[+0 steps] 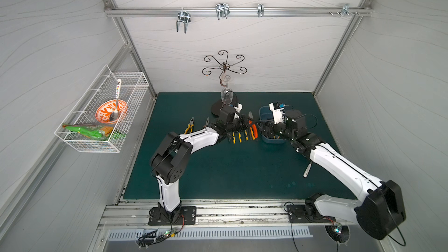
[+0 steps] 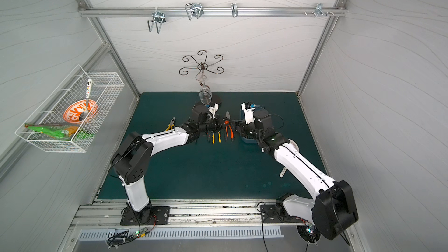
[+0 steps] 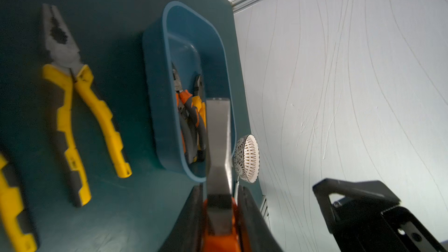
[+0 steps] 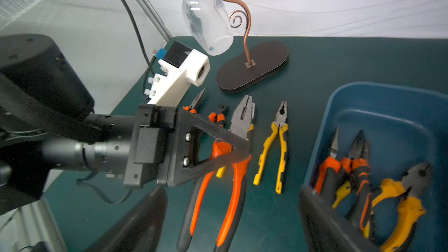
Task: Take the pliers out of the storage box
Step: Pick up the pliers from the storage box, then place the pliers at the center of the board.
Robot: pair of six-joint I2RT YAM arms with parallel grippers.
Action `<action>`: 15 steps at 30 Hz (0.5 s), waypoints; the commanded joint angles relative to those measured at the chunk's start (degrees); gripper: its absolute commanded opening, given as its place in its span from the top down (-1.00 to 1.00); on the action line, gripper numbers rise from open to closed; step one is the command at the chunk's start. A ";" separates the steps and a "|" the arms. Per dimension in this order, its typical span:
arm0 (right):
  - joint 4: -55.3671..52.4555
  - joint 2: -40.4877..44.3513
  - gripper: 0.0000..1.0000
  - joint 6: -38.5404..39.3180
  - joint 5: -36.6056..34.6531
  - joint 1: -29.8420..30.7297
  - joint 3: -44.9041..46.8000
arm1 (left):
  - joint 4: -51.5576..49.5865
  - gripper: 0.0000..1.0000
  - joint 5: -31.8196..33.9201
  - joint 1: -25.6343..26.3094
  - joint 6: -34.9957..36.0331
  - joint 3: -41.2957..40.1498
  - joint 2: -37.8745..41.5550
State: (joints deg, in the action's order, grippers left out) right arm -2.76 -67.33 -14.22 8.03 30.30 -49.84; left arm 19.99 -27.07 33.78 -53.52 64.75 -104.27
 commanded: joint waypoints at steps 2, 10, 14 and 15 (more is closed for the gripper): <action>-4.35 3.65 -0.98 3.24 1.81 1.26 2.17 | 5.74 1.00 -3.25 -0.56 2.41 -4.18 6.52; -15.46 14.94 -0.98 3.33 -2.68 7.79 8.23 | 11.72 1.00 -2.19 1.34 -0.98 -15.08 8.53; -22.17 21.05 -0.98 2.23 -4.92 12.14 10.00 | 16.05 1.00 0.16 4.08 -2.32 -17.69 7.26; -23.90 22.61 -0.98 1.84 -5.32 13.29 10.35 | 17.90 1.00 0.42 4.69 -3.20 -18.26 6.54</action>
State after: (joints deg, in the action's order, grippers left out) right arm -19.18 -47.97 -12.08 5.23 41.39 -40.16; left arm 26.44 -27.55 36.88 -54.83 46.15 -97.65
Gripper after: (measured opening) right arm 0.989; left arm 0.244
